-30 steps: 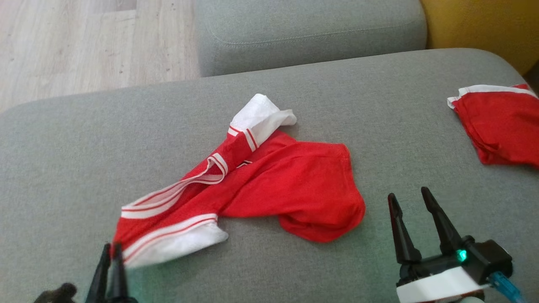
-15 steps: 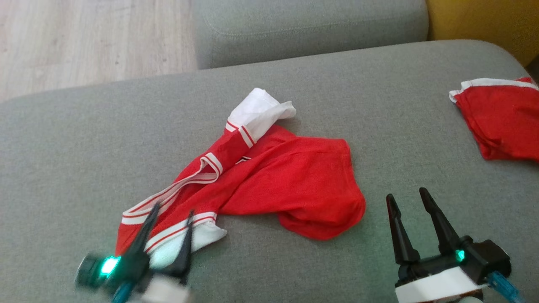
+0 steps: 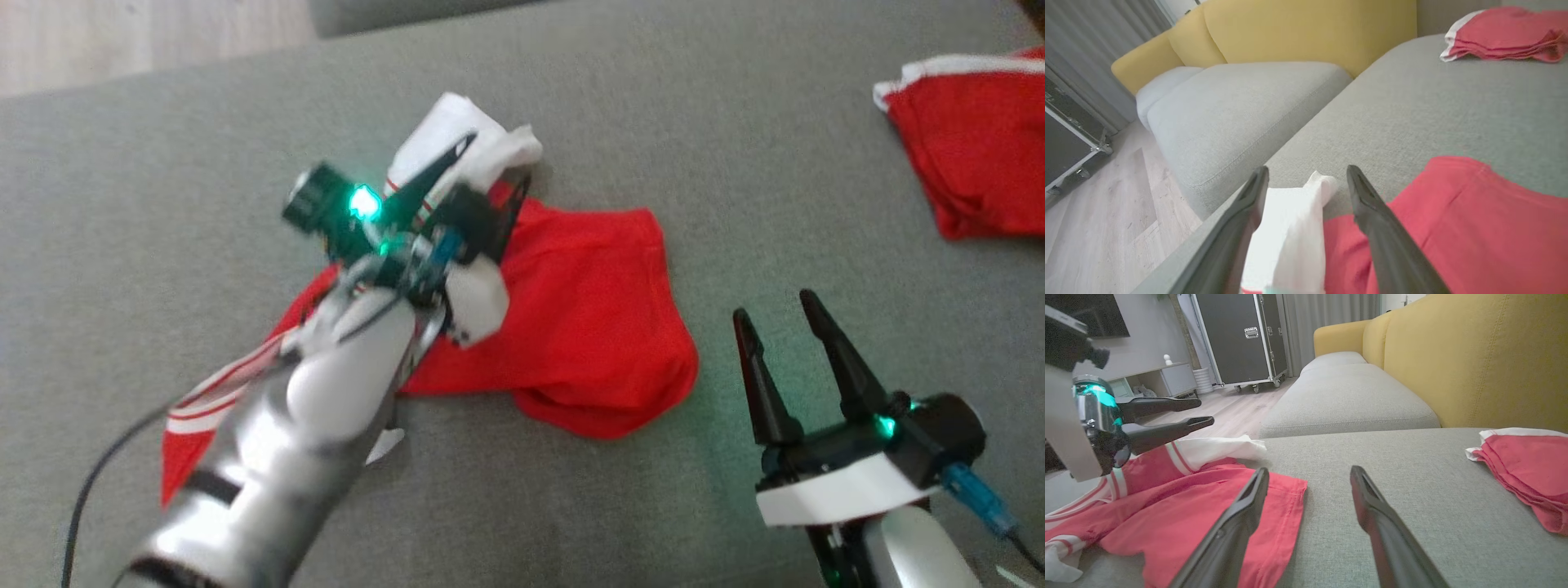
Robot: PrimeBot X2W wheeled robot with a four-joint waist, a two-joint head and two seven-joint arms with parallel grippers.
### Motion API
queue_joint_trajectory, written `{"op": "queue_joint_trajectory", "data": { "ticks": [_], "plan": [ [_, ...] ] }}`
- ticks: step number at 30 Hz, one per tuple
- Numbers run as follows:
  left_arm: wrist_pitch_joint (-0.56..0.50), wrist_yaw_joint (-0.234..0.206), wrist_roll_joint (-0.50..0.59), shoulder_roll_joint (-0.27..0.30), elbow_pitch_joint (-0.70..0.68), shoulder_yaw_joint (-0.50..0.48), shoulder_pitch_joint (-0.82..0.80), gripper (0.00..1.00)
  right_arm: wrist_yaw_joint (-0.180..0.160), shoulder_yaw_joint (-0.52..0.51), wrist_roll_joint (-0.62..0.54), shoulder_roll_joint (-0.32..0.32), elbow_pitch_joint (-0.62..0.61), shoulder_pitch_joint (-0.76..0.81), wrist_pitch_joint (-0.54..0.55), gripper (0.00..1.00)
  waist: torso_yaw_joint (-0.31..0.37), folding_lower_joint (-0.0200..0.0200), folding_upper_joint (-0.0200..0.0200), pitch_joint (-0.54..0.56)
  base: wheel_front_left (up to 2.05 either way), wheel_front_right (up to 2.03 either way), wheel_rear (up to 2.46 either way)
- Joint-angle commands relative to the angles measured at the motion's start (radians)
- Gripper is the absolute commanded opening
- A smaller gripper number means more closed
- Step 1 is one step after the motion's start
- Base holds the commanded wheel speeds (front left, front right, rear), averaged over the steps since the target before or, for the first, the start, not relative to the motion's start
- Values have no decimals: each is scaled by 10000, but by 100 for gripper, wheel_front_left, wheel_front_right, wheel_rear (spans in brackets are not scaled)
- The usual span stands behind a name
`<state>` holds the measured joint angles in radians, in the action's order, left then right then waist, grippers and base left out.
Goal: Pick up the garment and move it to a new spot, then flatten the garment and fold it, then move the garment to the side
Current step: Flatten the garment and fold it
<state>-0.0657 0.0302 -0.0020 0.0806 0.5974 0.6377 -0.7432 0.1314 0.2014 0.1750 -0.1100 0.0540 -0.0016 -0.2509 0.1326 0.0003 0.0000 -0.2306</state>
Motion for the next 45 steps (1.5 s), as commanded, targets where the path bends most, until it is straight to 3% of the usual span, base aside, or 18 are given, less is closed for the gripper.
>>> {"op": "queue_joint_trajectory", "data": {
  "ticks": [1,11,19,28,29,30,31,40,45],
  "plan": [
    [-102,-10,59,56,-115,-243,-584,100,-7,229,9,-183,-347,-339,-109,100,310,-3,0,-513,0,0,0],
    [-1123,82,-520,-295,2657,138,-3301,100,-7,349,43,-304,-420,-868,-109,100,789,-3,0,-1545,0,0,0],
    [-1970,222,-1630,-302,2879,1521,-3909,100,-7,517,50,-268,-385,-944,-109,100,1046,-3,0,-1729,0,0,0],
    [-2768,-19,-1971,-303,3652,2472,-4227,100,-7,606,31,-198,-364,-1013,-109,100,1289,-3,0,-1763,0,0,0],
    [-2792,-34,-1987,-303,3731,2556,-4267,63,-7,607,24,-186,-361,-1016,-109,100,1300,-3,0,-1768,0,0,0],
    [-2781,-42,-2009,-303,3785,2633,-4299,16,-7,594,17,-173,-356,-1015,-109,100,1298,-3,0,-1767,0,0,0],
    [-2725,-46,-2033,-303,3805,2709,-4322,0,-7,572,8,-162,-352,-1009,-109,100,1279,-3,0,-1758,0,0,0],
    [-160,-486,-2122,-298,2627,3216,-3933,0,-7,78,-85,-66,-386,-607,-109,100,402,-3,0,-965,0,0,0],
    [914,-265,-2554,149,1622,3291,-2351,0,-7,-91,-95,-55,-380,-233,-109,100,-212,-3,0,-270,0,0,0]
  ]
}}
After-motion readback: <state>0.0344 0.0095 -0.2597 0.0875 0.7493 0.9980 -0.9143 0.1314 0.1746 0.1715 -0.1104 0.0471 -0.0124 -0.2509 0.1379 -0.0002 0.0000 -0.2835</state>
